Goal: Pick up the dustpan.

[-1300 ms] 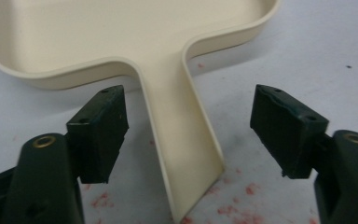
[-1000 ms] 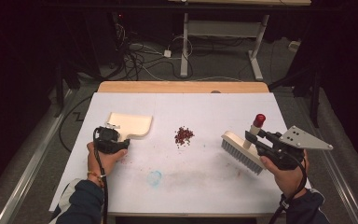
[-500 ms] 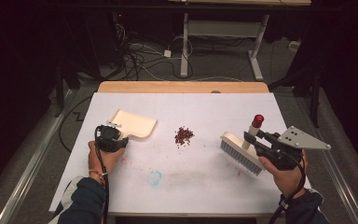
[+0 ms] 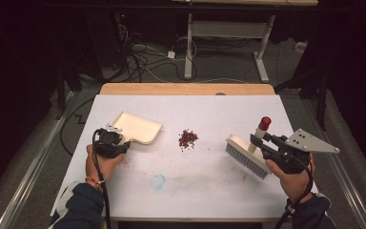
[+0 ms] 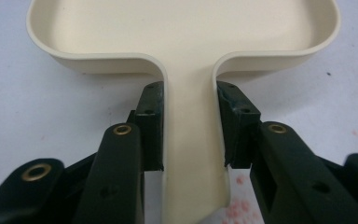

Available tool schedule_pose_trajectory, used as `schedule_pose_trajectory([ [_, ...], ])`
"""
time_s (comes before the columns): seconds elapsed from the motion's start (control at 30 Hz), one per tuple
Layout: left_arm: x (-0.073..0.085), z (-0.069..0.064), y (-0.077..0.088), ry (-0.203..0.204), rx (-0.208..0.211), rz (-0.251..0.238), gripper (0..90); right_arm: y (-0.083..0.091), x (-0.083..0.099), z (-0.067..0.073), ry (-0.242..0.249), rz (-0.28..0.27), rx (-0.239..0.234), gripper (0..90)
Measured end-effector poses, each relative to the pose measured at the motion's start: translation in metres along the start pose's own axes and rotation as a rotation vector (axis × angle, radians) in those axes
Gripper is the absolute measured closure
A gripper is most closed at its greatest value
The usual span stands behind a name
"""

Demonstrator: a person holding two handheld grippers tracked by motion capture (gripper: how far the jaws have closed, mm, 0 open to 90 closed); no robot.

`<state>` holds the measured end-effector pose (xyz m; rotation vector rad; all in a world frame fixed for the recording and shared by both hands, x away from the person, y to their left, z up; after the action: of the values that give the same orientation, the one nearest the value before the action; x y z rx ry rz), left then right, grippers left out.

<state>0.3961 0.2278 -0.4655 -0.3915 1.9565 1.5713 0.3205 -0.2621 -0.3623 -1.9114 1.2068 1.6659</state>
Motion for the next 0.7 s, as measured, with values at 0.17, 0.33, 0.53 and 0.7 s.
schedule_pose_trajectory([
  [0.17,0.009,-0.007,0.020,-0.077,-0.012,0.014,64.2,0.000,0.000,0.001,-0.001,-0.002,-0.002,69.9],
  [0.33,0.023,-0.019,0.044,-0.146,0.054,0.005,64.1,-0.002,0.000,0.000,-0.011,0.000,-0.004,69.9],
  [0.53,0.047,-0.034,0.055,-0.174,0.147,0.037,64.1,0.000,0.003,-0.008,-0.080,-0.017,-0.020,69.9],
  [0.7,0.061,-0.044,0.057,-0.216,0.170,0.079,64.1,-0.003,0.003,-0.006,-0.046,0.005,-0.008,69.9],
])
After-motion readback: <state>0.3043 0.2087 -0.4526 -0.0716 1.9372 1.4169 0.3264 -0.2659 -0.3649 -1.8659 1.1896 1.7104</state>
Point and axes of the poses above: each handheld gripper's, and its own axes: y roughly backward along the jaws, x roughly out of its underside, z roughly to its left, the point moved 1 cm from there along -y, roughly forward along the jaws, and after that the axes turned 10 degrees about y, right-handed, at the moved point
